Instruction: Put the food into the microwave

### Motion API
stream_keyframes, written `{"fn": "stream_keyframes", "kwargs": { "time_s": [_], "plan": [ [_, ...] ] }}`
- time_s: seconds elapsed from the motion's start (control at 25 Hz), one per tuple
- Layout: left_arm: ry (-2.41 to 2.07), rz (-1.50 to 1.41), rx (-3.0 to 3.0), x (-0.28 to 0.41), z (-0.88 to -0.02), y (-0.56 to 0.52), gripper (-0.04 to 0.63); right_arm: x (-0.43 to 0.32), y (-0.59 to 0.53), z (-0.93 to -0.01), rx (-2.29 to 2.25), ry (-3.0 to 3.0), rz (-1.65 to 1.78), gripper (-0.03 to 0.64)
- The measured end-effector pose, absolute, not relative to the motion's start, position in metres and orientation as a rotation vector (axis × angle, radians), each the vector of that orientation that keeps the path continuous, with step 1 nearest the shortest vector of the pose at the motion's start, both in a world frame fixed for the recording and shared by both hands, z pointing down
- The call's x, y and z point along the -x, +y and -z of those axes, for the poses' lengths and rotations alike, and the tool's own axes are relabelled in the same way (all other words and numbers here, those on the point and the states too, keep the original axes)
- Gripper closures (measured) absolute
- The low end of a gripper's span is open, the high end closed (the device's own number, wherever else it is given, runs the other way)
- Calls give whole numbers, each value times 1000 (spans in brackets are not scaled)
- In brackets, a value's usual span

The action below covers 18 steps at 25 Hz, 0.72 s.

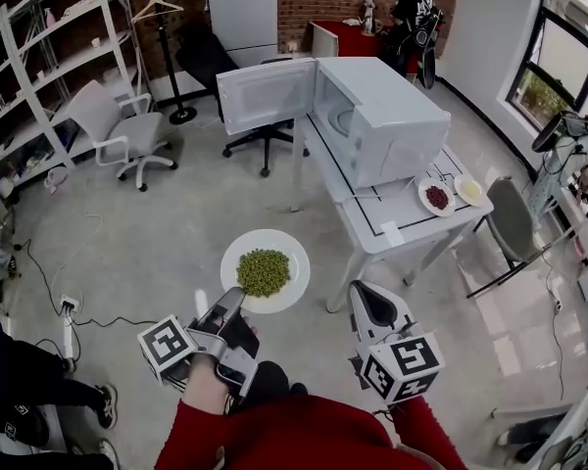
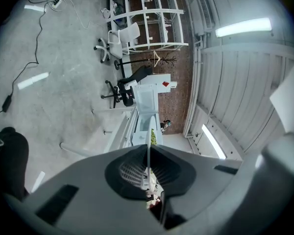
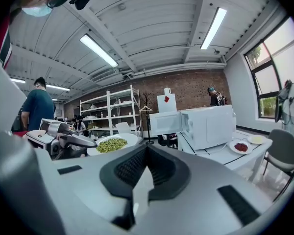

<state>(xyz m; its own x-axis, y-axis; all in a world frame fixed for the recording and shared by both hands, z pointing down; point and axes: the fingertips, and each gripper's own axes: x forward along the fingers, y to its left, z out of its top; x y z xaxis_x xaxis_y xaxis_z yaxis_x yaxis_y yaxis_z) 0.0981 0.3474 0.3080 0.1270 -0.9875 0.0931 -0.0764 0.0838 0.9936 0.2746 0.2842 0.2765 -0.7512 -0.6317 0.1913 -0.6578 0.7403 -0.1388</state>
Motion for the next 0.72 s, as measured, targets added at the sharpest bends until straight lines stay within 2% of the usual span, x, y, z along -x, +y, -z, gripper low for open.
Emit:
{"fn": "stream_keyframes", "kwargs": {
  "time_s": [0.36,0.72],
  "plan": [
    [-1199,1000,-1263,-89,-305,310,575,-262,249,-272,-1064,-2812,-312,603],
    [-1155,970,-1252,-41,-316,239,575,-212,192,-280,-1107,-2777,-374,603]
  ]
}}
